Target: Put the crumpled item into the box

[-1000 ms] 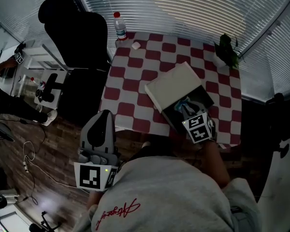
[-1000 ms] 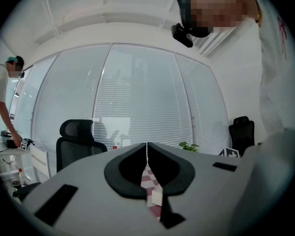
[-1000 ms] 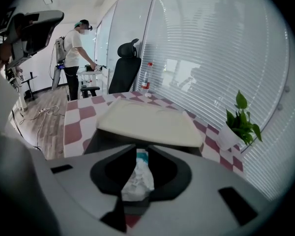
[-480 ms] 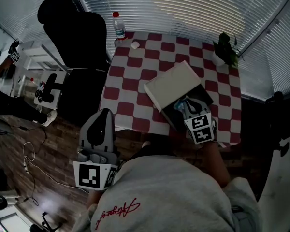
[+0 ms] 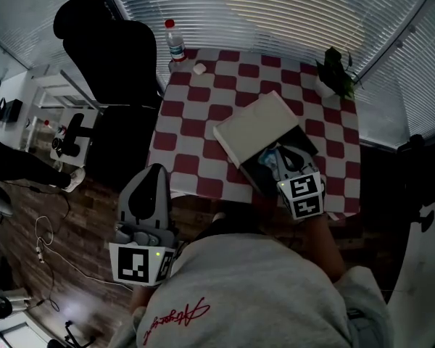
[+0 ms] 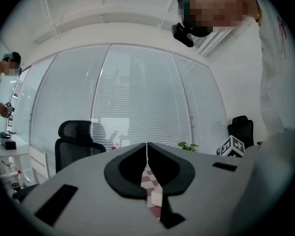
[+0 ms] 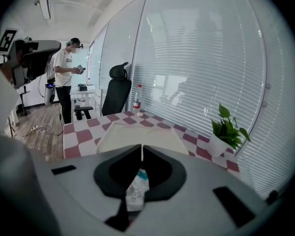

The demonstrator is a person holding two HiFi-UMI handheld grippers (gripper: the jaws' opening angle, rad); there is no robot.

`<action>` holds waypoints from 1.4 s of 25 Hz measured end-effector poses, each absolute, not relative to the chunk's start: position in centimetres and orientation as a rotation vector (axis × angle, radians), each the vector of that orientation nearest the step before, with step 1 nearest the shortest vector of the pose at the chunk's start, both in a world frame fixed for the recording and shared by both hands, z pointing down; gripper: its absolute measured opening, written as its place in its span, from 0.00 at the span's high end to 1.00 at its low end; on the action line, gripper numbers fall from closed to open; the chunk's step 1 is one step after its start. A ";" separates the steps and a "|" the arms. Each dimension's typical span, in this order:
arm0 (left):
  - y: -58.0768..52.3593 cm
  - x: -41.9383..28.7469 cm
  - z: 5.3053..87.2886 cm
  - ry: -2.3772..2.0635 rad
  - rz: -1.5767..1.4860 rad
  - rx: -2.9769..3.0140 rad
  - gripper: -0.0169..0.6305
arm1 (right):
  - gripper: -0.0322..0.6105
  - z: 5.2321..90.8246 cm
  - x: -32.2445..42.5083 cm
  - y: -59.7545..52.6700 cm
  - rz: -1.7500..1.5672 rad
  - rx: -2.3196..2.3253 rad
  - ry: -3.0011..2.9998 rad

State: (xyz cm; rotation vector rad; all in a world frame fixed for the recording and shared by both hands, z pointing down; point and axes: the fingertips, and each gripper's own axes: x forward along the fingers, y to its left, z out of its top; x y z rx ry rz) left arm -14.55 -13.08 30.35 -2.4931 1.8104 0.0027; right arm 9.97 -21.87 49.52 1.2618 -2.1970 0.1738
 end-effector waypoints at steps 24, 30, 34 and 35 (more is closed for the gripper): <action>-13.6 -13.4 30.5 1.789 0.012 -2.534 0.94 | 0.93 44.4 10.1 -21.3 0.128 1.362 -2.320; -13.6 -13.2 30.6 1.785 0.013 -2.536 0.94 | 0.93 42.9 9.9 -21.1 0.099 1.369 -2.358; -13.8 -13.1 30.5 1.779 0.014 -2.539 0.94 | 0.93 42.1 9.9 -21.0 0.089 1.379 -2.371; -13.8 -13.1 30.5 1.777 0.015 -2.540 0.94 | 0.93 41.9 9.9 -21.0 0.088 1.380 -2.375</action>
